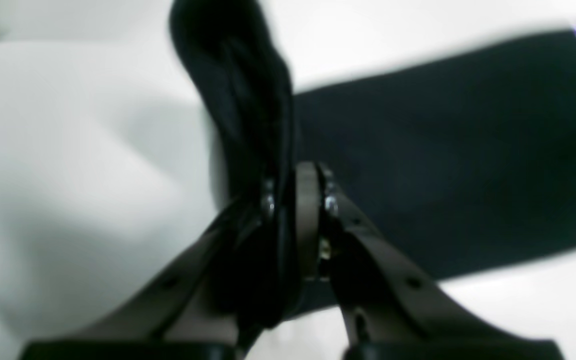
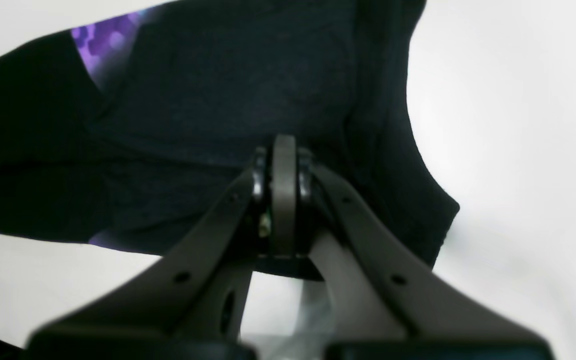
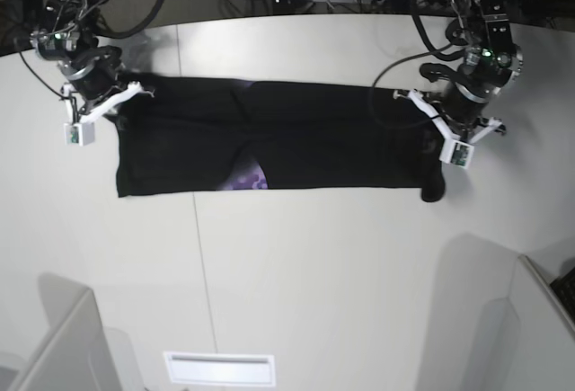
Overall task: Fold the T-shirt properly
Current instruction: 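Lift the strip end with the left gripper and carry it toward the right gripper, then lay the folded end onto the strip's middle and open the left gripper, then raise the left gripper away and move the right gripper to the strip end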
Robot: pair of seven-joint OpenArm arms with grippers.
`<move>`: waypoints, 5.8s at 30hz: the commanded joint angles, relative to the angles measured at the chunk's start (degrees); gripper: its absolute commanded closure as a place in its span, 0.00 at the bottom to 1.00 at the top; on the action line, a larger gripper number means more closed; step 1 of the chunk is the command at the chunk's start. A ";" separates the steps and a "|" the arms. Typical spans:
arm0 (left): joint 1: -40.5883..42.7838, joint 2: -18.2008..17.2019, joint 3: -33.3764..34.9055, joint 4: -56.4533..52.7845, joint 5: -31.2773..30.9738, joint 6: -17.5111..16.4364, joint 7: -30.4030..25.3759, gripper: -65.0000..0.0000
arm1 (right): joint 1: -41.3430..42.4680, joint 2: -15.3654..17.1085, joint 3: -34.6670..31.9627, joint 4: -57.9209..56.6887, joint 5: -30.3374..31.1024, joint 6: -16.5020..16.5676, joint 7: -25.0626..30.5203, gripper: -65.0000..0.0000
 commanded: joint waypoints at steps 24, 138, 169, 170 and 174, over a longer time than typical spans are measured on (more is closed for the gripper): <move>-1.32 6.69 20.67 -0.47 -0.06 7.54 -1.16 1.00 | 0.06 0.66 0.21 1.16 0.51 0.53 0.96 1.00; -7.12 12.93 23.57 -7.42 -0.15 11.24 1.57 0.61 | 0.32 0.66 0.12 1.16 0.60 0.53 0.96 1.00; 0.79 6.43 1.42 1.73 -0.15 8.69 1.21 1.00 | 17.46 3.30 13.93 -7.37 6.40 0.53 -24.09 0.21; 1.05 6.07 -1.31 1.64 -0.15 6.93 1.21 1.00 | 18.87 4.26 15.07 -9.83 7.19 0.53 -25.32 0.15; 1.93 6.07 -11.95 1.02 -0.15 -0.28 1.21 1.00 | 21.24 8.40 15.60 -20.12 10.71 0.53 -23.39 0.17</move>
